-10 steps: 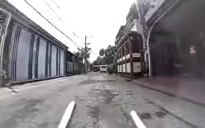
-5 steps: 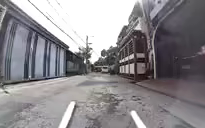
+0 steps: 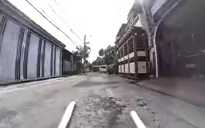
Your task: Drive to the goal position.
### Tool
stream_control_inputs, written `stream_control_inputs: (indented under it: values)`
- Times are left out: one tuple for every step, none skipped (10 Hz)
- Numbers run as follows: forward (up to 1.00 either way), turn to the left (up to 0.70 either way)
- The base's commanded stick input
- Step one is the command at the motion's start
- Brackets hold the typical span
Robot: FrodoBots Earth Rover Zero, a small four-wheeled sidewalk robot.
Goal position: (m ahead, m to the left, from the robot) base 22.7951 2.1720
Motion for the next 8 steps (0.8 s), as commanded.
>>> stream_control_inputs:
  values:
    - [0.85,0.00]
    - [0.85,0.00]
    - [0.85,0.00]
    - [0.85,0.00]
    - [0.85,0.00]
    - [0.85,0.00]
    - [0.85,0.00]
    - [0.85,0.00]
